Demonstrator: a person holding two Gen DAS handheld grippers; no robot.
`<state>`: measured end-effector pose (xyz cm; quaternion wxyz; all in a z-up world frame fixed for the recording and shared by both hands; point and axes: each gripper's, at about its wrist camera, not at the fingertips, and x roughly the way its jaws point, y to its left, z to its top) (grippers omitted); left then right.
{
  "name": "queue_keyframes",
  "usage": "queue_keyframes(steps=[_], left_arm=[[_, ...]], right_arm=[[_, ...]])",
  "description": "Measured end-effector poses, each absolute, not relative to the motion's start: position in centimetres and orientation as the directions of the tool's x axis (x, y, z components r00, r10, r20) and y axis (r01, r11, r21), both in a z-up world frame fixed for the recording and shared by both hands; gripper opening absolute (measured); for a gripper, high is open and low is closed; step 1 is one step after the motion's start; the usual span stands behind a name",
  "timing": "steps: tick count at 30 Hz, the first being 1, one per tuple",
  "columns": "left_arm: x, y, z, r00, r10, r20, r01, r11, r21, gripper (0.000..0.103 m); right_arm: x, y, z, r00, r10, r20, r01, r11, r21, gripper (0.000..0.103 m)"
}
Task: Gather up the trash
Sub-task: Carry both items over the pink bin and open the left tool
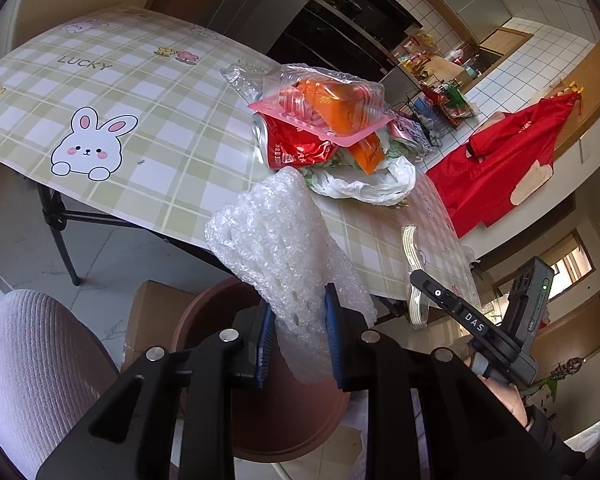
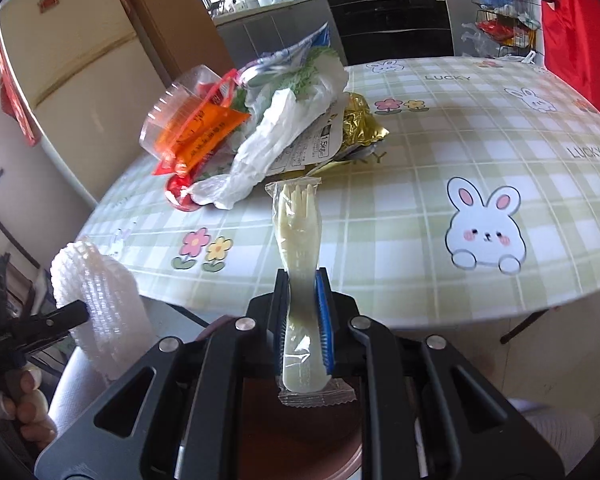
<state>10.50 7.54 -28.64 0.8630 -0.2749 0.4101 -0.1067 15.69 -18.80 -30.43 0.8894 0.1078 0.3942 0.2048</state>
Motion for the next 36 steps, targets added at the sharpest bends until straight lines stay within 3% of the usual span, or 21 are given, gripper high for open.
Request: queue_keyframes(steps=[17, 32, 33, 34, 35, 36], left_arm=[[8.0, 2.2, -24.9, 0.647, -0.398, -0.651, 0.094, 0.889, -0.449, 0.023], [10.4, -1.9, -29.8, 0.46, -0.507, -0.729, 0.204, 0.859, -0.469, 0.025], [10.6, -2.2, -30.2, 0.443, -0.518, -0.732, 0.214, 0.854, -0.474, 0.028], [10.8, -2.5, -30.6, 0.427, -0.526, -0.736, 0.225, 0.85, -0.477, 0.04], [11.2, -2.7, -31.0, 0.407, -0.533, -0.742, 0.229, 0.846, -0.482, 0.064], [11.5, -2.5, -31.4, 0.401, -0.54, -0.74, 0.216, 0.841, -0.496, 0.073]], right_arm=[[8.7, -22.7, -25.5, 0.705, 0.493, -0.51, -0.304, 0.86, 0.41, 0.017], [10.5, -22.6, -27.3, 0.682, 0.485, -0.547, -0.273, 0.863, 0.425, 0.017], [10.6, -22.6, -27.4, 0.68, 0.485, -0.55, -0.274, 0.864, 0.423, 0.017], [10.7, -22.4, -27.4, 0.678, 0.485, -0.553, -0.275, 0.864, 0.421, 0.017], [10.8, -22.3, -27.5, 0.676, 0.485, -0.555, -0.275, 0.865, 0.421, 0.017], [10.8, -22.2, -27.5, 0.673, 0.486, -0.557, -0.276, 0.865, 0.42, 0.017]])
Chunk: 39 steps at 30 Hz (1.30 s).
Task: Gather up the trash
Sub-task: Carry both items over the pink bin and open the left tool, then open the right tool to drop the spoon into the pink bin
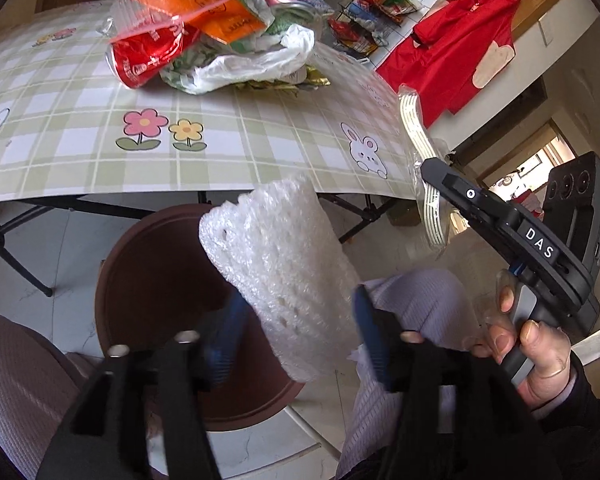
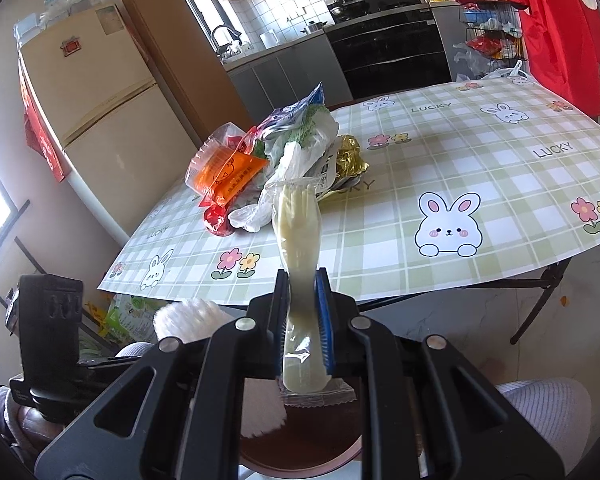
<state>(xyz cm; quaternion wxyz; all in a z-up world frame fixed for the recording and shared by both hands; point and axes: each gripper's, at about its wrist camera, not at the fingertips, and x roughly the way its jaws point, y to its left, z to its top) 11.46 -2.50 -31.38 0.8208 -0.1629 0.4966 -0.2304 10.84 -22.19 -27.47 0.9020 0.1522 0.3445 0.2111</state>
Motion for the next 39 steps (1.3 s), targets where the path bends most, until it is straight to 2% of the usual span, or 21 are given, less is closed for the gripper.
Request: queue_keyframes(steps=[1, 4, 8, 15, 19, 33, 38, 39], left_arm=[[11.5, -2.1, -31.5, 0.412, -0.54, -0.734, 0.2, 0.839, -0.505, 0.079], [11.8, 0.6, -31.3, 0.482, -0.512, -0.711, 0.106, 0.84, -0.533, 0.088], [11.3, 5.6, -29.5, 0.632, -0.369, -0.681, -0.049, 0.858, -0.511, 0.095], [9.4, 11.8, -24.8, 0.779, -0.047, -0.625, -0.215, 0.917, -0.336, 0.097], [8.4, 13.5, -23.8, 0.791, 0.074, -0.608, -0.276, 0.929, -0.247, 0.097], [7.2, 14.4, -24.9, 0.778, 0.084, -0.622, -0.303, 0.919, -0.254, 0.097], [7.2, 14.4, -24.8, 0.776, 0.094, -0.623, -0.313, 0.916, -0.251, 0.097], [7.3, 14.4, -24.8, 0.777, 0.096, -0.622, -0.314, 0.916, -0.251, 0.097]], right_arm=[[10.9, -22.1, -27.5, 0.671, 0.487, -0.559, -0.279, 0.865, 0.418, 0.017], [10.9, -21.7, -27.4, 0.666, 0.485, -0.567, -0.29, 0.868, 0.402, 0.017], [10.9, -20.9, -27.4, 0.655, 0.489, -0.576, -0.315, 0.869, 0.381, 0.017], [10.4, -18.8, -27.7, 0.604, 0.519, -0.605, -0.38, 0.855, 0.353, 0.017], [10.1, -18.2, -28.2, 0.574, 0.524, -0.63, -0.394, 0.85, 0.349, 0.017], [9.1, -16.5, -30.0, 0.455, 0.553, -0.698, -0.439, 0.821, 0.364, 0.018], [9.0, -16.4, -29.5, 0.479, 0.551, -0.683, -0.448, 0.823, 0.35, 0.047], [9.0, -16.4, -29.3, 0.487, 0.546, -0.682, -0.447, 0.826, 0.342, 0.05]])
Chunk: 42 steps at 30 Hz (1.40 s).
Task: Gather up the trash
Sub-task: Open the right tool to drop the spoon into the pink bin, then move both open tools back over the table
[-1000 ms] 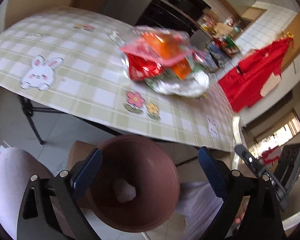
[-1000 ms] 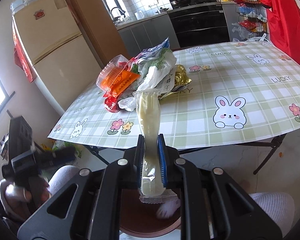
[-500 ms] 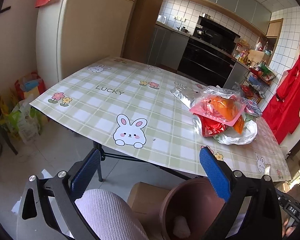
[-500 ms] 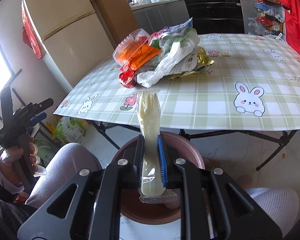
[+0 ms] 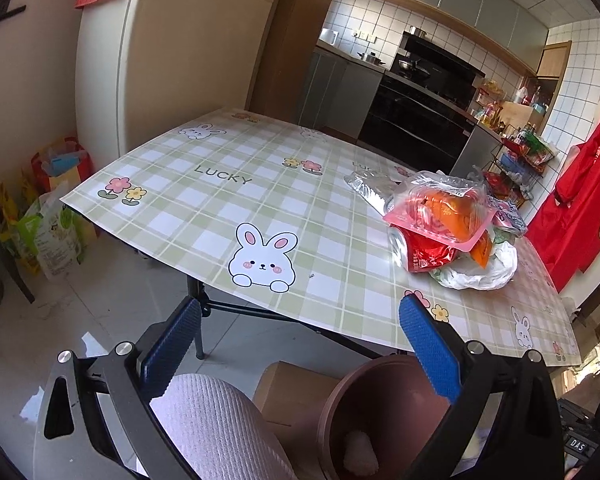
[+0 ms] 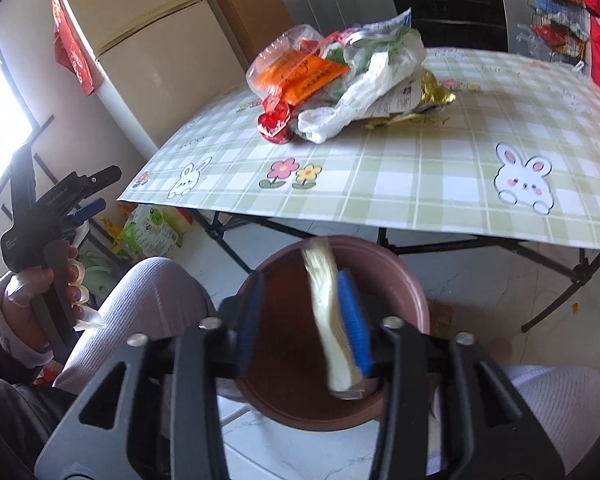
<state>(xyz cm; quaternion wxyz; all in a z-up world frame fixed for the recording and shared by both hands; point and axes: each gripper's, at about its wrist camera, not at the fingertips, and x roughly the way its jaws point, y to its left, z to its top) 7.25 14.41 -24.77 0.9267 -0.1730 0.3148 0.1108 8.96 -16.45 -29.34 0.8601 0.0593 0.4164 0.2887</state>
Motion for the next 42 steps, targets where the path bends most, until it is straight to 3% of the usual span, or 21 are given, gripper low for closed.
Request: queue_keyframes(steps=[3, 5, 9, 17, 31, 42], left_arm=[[7.2, 14.4, -24.6, 0.78, 0.106, -0.617, -0.317, 0.916, -0.244, 0.097], [7.2, 14.4, -24.6, 0.781, 0.109, -0.614, -0.319, 0.916, -0.244, 0.097], [7.2, 14.5, -24.6, 0.782, 0.114, -0.613, -0.323, 0.915, -0.242, 0.097], [7.2, 14.5, -24.7, 0.781, 0.113, -0.615, -0.32, 0.917, -0.238, 0.097], [11.0, 12.2, -22.9, 0.802, 0.027, -0.596, -0.196, 0.955, -0.222, 0.097], [20.6, 2.6, -21.0, 0.817, -0.109, -0.567, 0.159, 0.986, 0.039, 0.097]], right_arm=[[9.1, -17.0, -29.0, 0.531, 0.508, -0.679, -0.414, 0.854, 0.315, 0.066], [9.1, -17.7, -28.6, 0.577, 0.478, -0.662, -0.378, 0.875, 0.303, 0.086], [9.2, -19.1, -28.0, 0.658, 0.402, -0.637, -0.293, 0.916, 0.274, 0.097], [9.7, -21.2, -28.1, 0.721, 0.264, -0.641, -0.16, 0.963, 0.216, 0.097], [12.3, -24.0, -27.3, 0.76, 0.184, -0.623, -0.092, 0.98, 0.177, 0.097], [15.5, -24.6, -26.2, 0.779, 0.215, -0.589, -0.099, 0.97, 0.223, 0.097]])
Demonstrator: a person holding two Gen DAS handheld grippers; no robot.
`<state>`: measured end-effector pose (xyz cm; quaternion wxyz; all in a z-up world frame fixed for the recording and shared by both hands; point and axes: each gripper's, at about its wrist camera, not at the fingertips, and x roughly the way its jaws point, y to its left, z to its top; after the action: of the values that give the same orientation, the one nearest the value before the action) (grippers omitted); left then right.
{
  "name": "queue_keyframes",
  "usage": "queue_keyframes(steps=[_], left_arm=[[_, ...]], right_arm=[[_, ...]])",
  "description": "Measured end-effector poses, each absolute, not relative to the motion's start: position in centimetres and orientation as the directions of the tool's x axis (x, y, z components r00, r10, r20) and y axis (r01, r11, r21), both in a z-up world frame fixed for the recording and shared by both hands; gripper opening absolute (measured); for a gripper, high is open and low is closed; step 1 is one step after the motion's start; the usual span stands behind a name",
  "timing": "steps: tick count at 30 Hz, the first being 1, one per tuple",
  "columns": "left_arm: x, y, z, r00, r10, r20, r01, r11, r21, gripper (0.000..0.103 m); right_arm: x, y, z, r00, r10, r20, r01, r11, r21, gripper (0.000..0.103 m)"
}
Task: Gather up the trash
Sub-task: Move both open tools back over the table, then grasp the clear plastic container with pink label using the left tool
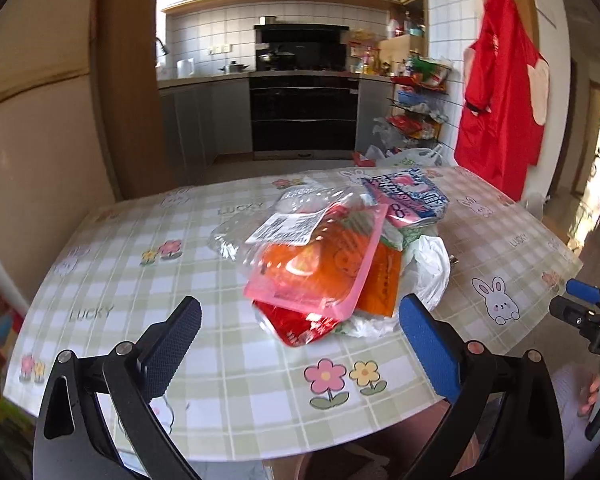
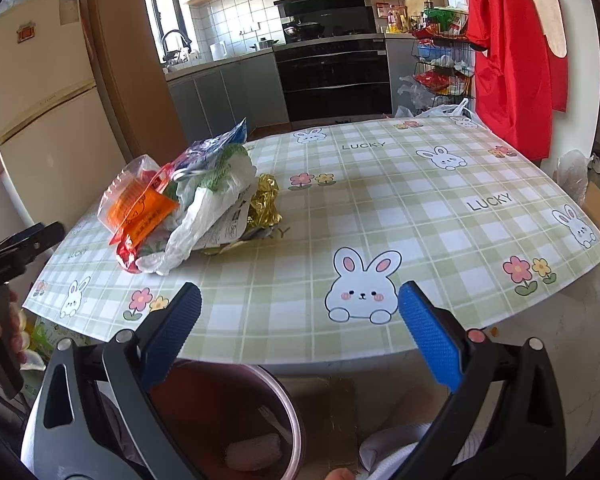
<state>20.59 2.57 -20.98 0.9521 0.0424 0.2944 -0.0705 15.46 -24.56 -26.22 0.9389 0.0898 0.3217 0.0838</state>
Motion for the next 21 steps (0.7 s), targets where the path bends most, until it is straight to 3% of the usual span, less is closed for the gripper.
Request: queue_keyframes(steps=[9, 18, 21], left_arm=[[27.4, -1.9, -22.5, 0.777, -0.069, -0.625, 0.262, 0.939, 0.223, 0.097], [30.6, -2.5, -24.4, 0.741, 0.025, -0.671, 0.268, 0.905, 0.329, 0.097], [31.1, -2.1, -24.4, 0.735, 0.016, -0.678, 0.263, 0.915, 0.306, 0.086]], right_arm=[[18.2, -24.8, -26.2, 0.78, 0.251, -0.574, -0.11, 0.957, 0.269, 0.097], [19.6, -25.3, -26.3, 0.783, 0.274, -0.558, -0.111, 0.945, 0.307, 0.097], [19.7, -25.4, -26.4, 0.784, 0.274, -0.558, -0.108, 0.944, 0.311, 0.097]])
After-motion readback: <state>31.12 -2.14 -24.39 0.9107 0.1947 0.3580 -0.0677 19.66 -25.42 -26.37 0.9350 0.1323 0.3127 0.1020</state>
